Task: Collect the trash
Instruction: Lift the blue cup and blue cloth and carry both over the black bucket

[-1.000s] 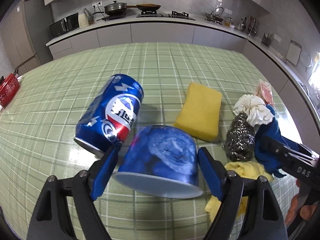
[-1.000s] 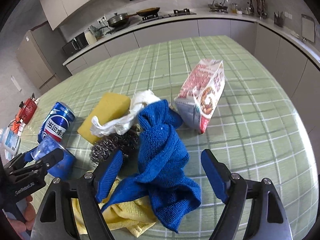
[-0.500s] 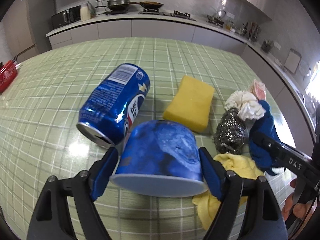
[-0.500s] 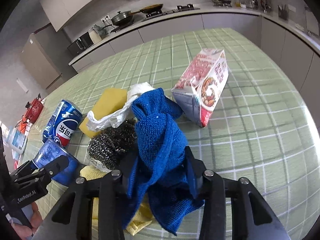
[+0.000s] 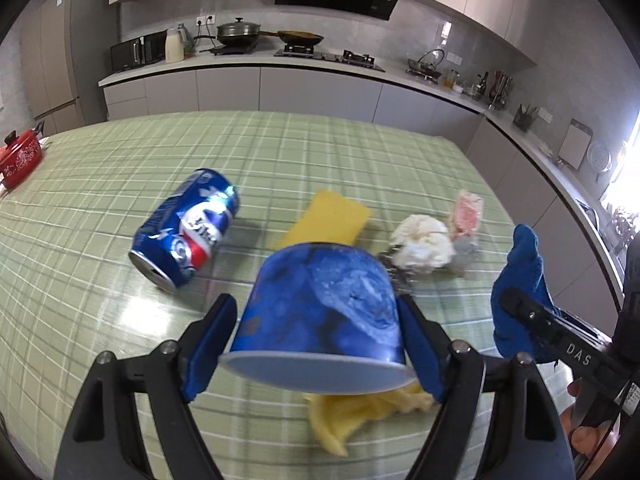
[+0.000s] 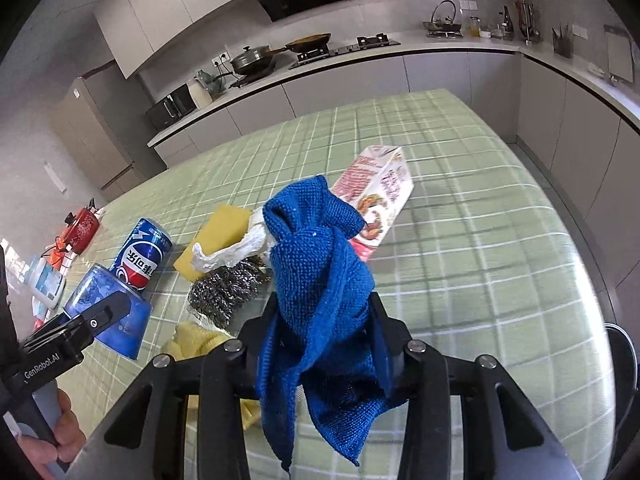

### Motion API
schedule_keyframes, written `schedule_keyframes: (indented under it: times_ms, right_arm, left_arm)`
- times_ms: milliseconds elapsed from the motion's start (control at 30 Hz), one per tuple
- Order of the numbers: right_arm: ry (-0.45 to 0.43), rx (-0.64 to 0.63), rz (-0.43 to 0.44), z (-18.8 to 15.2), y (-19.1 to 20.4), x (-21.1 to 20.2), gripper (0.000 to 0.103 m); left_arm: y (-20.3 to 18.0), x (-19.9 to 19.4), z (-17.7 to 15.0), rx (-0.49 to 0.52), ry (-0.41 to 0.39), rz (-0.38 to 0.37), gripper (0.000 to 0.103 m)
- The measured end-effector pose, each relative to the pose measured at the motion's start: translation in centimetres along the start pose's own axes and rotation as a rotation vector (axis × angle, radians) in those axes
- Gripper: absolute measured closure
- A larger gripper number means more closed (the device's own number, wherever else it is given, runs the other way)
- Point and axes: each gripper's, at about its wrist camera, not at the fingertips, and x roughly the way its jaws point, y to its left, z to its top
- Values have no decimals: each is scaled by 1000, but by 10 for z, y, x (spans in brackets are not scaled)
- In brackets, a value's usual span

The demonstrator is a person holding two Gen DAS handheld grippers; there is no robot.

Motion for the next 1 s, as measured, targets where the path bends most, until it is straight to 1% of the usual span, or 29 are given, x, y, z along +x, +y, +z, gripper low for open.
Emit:
schedule_keyframes:
  times_ms: [233,433,633,767,1000]
  right_arm:
    - [-22,-12,1,-3,-29,-34,60]
    - [-44,-27,-8,-6,-63,-64,60]
    - [-38,-42,7,-9,-90,-80,60]
    - [-35,-23,10,-11,-102,-83,60]
    - [-40,-7,-34,-5,-106,-84,60]
  left_arm:
    - [-43,-13,-5,9,-30,-9,22]
    - [-82,-19,-14,12,-53,-11,22]
    - [-115,-21,-24,2,-59,-24,22]
    - [-125,-16,-22,25,-58,-45,22]
    - [-133,-2,-15,38,-48,-100,22]
